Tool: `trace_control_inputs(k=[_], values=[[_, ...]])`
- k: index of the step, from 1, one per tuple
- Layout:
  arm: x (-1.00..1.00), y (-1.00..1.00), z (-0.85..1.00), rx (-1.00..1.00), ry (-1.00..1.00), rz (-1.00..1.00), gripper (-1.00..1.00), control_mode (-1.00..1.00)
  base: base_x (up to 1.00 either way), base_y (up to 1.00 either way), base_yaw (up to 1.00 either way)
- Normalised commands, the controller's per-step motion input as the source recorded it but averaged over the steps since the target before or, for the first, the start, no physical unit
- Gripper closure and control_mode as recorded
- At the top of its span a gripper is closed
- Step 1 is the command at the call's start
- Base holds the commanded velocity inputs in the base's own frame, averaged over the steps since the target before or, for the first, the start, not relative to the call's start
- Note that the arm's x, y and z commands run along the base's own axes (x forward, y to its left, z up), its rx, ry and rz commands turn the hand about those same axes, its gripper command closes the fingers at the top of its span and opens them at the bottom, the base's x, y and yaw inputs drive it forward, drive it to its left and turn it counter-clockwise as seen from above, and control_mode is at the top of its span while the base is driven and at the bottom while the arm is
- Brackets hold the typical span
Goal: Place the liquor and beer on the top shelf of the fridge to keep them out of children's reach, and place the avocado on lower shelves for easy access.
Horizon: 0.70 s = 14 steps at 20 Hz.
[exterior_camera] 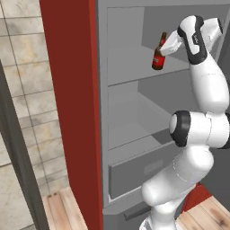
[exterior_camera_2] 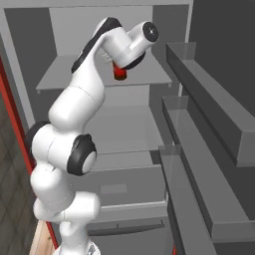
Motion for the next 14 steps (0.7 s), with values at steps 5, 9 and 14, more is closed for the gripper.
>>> trace_control_inputs(k=[5,9,14], values=[[0.80,0.00,0.00,0.00,0.00,0.00,1.00,-1.00,0.00,0.00,0.00],[0.55,-0.02,-0.10,0.00,0.01,0.01,1.00,-1.00,0.00,0.00,0.00],[0.43,0.00,-0.25,0.00,0.02,0.01,1.00,-1.00,0.00,0.00,0.00]])
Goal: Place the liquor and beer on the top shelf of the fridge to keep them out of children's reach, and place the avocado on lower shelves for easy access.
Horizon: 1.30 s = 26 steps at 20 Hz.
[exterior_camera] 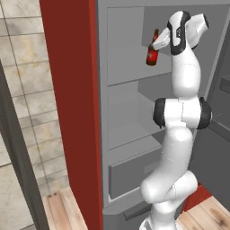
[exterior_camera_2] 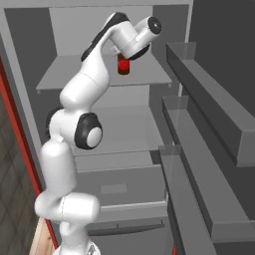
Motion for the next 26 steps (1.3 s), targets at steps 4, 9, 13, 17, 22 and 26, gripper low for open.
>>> trace_control_inputs(k=[4,9,13,17,22,26], values=[[0.39,0.00,-0.29,0.00,0.00,0.00,1.00,-1.00,0.00,0.00,0.00],[0.21,0.04,-0.29,0.00,-0.01,0.00,-1.00,-1.00,0.00,0.00,0.00],[0.00,0.11,-0.29,-0.01,-0.09,0.00,-1.00,-1.00,0.00,0.00,0.00],[-0.14,0.03,-0.34,0.00,-0.17,0.00,-1.00,-1.00,0.00,0.00,0.00],[-0.35,0.10,-0.48,-0.01,-0.25,0.00,-1.00,-1.00,0.00,0.00,0.00],[-0.37,0.11,-0.37,-0.01,-0.25,-0.01,-1.00,-1.00,0.00,0.00,0.00]])
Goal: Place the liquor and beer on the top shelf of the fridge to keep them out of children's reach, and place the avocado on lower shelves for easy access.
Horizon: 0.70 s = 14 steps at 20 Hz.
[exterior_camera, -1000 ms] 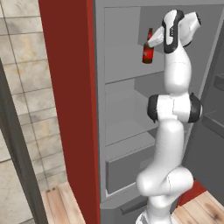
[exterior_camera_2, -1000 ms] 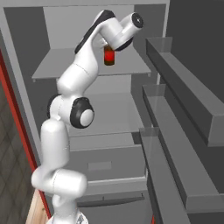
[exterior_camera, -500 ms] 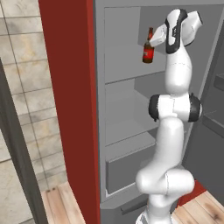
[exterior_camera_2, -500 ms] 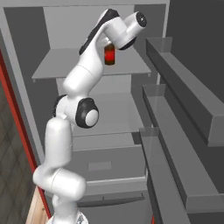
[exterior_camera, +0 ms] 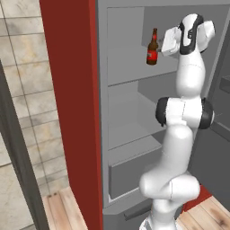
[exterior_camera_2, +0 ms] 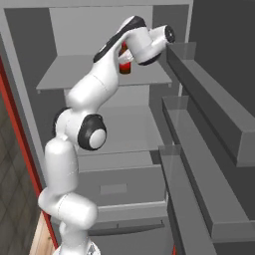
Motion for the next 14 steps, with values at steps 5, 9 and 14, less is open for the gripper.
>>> trace_control_inputs(k=[5,9,14], values=[[-0.55,0.10,-0.20,-0.01,-0.20,-0.05,-1.00,-1.00,0.00,0.00,0.00],[-0.82,0.15,-0.09,-0.02,-0.13,-0.10,-1.00,-1.00,0.00,0.00,0.00],[-0.94,0.03,0.00,0.00,-0.02,-0.13,-1.00,-1.00,0.00,0.00,0.00]])
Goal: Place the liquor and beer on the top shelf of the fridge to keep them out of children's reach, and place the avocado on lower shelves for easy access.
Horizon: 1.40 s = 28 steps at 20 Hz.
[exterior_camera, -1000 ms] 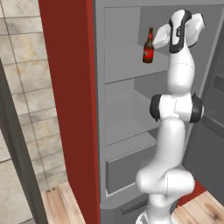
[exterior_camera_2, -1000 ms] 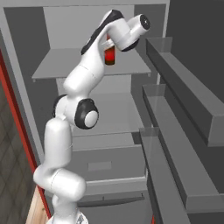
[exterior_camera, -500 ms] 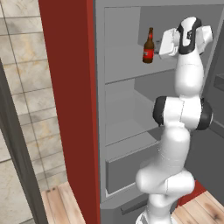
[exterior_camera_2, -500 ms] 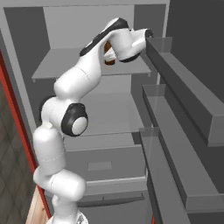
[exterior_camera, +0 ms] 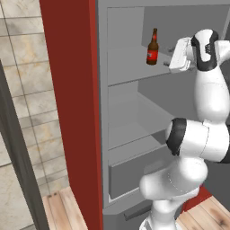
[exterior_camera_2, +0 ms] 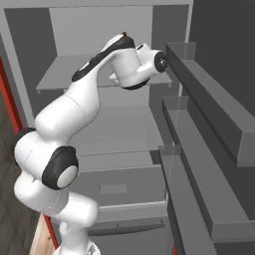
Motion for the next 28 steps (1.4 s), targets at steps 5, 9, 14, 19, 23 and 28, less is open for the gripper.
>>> trace_control_inputs(k=[5,9,14,19,23,28], values=[[-0.98,0.00,0.04,0.00,0.00,-0.17,-1.00,-1.00,0.00,0.00,0.00],[-1.00,0.00,0.00,0.00,0.03,-0.23,-1.00,-1.00,0.00,0.00,0.00],[-1.00,0.00,0.00,0.01,0.02,-0.27,-1.00,-1.00,0.00,0.00,0.00],[-0.97,0.00,0.00,0.05,0.03,-0.30,-1.00,-1.00,0.00,0.00,0.00],[-0.72,0.00,0.00,0.12,0.17,-0.31,-1.00,-1.00,0.00,0.00,0.00],[-0.58,0.00,0.02,0.17,0.24,-0.26,-1.00,-1.00,0.00,0.00,0.00]])
